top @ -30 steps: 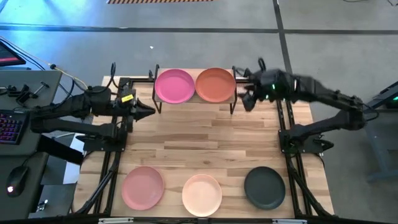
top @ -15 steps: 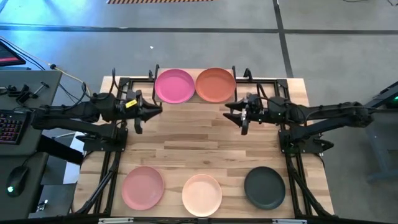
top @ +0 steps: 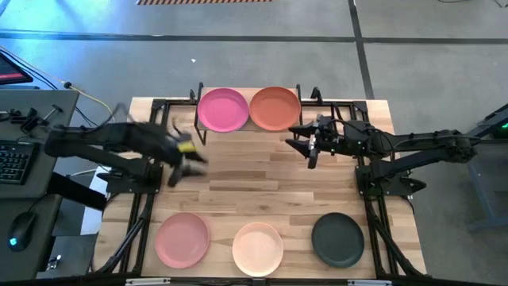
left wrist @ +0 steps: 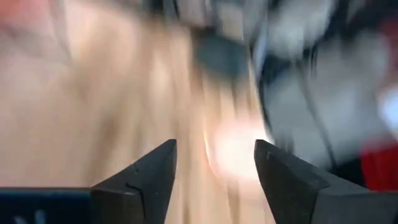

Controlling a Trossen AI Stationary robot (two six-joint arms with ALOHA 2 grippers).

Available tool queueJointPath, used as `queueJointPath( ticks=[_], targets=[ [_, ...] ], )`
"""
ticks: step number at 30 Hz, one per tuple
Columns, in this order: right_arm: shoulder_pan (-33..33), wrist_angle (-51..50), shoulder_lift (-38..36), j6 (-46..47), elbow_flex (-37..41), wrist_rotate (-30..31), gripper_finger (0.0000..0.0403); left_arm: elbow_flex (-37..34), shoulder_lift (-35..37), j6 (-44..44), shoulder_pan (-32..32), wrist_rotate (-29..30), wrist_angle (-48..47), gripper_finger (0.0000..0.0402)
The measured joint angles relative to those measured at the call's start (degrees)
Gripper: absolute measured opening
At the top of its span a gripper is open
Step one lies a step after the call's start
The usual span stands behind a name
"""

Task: Place and stack plates onto a shelf
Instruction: Stack the light pink plate on top of the pink plate on the shelf

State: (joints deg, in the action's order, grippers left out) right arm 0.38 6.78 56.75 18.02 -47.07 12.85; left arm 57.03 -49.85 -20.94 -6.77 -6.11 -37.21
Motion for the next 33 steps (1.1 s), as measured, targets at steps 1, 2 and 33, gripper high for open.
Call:
queueJointPath(
  ticks=[1, 2, 33],
  targets=[
    [0.0, -0.1, 0.0, 0.0, 0.0, 0.7, 0.0222, 1.0, -2.2, 0.0, -2.4, -1.3, -4.8, 0.0209],
    [0.0, -0.1, 0.0, 0.0, 0.0, 0.9, 0.0222, 1.4, -4.5, 0.0, -5.2, -2.3, -9.0, 0.021],
    [0.0, -4.0, 0.0, 0.0, 0.0, 3.3, 0.0222, -26.4, -23.5, -7.0, -29.3, 4.4, 7.1, 0.0195]
  ],
)
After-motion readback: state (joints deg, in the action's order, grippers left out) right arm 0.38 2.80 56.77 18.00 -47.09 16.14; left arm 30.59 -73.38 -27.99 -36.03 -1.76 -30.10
